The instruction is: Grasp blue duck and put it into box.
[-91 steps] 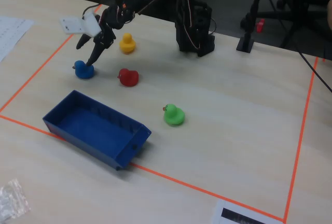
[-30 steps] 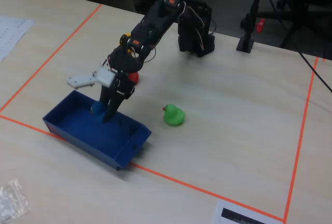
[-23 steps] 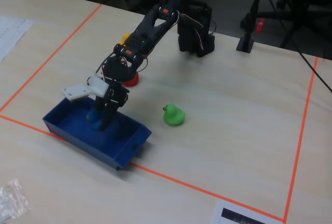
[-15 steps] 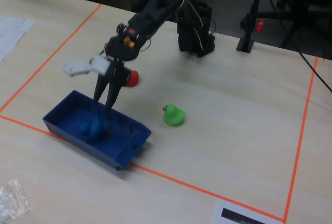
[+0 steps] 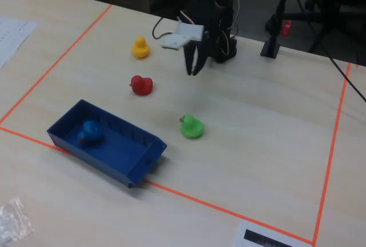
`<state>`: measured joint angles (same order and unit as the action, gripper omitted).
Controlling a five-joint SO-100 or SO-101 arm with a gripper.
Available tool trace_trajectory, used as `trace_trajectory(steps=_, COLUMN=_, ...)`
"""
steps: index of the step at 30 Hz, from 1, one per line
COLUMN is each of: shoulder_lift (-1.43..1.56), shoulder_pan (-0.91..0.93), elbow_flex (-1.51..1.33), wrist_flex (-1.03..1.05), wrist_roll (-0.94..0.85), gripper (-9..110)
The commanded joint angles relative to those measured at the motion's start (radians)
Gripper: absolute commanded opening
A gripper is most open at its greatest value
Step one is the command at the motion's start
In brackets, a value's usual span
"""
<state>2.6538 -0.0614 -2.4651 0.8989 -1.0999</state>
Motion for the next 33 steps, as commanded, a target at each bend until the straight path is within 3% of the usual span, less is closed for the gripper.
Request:
trace_trajectory(steps=1, shoulder_lift=0.298, shoulder_pan=-0.023, elbow_flex=-0.298, wrist_flex=0.021, wrist_roll=-0.02, gripper=0)
trace_trajectory(steps=7, shoulder_lift=0.572, shoulder_pan=-0.015, elbow_flex=-0.632, wrist_flex=0.16, wrist_roll=-0.055, gripper=0)
trace_trajectory(steps=12, shoulder_lift=0.657, shoulder_pan=-0.02, elbow_flex=-0.644, wrist_flex=0.402, wrist_roll=-0.101, gripper=0)
trace_trajectory(steps=33, shoulder_lift=0.657, shoulder_pan=-0.011, elbow_flex=-0.646, wrist_flex=0.405, wrist_roll=-0.112, gripper=3)
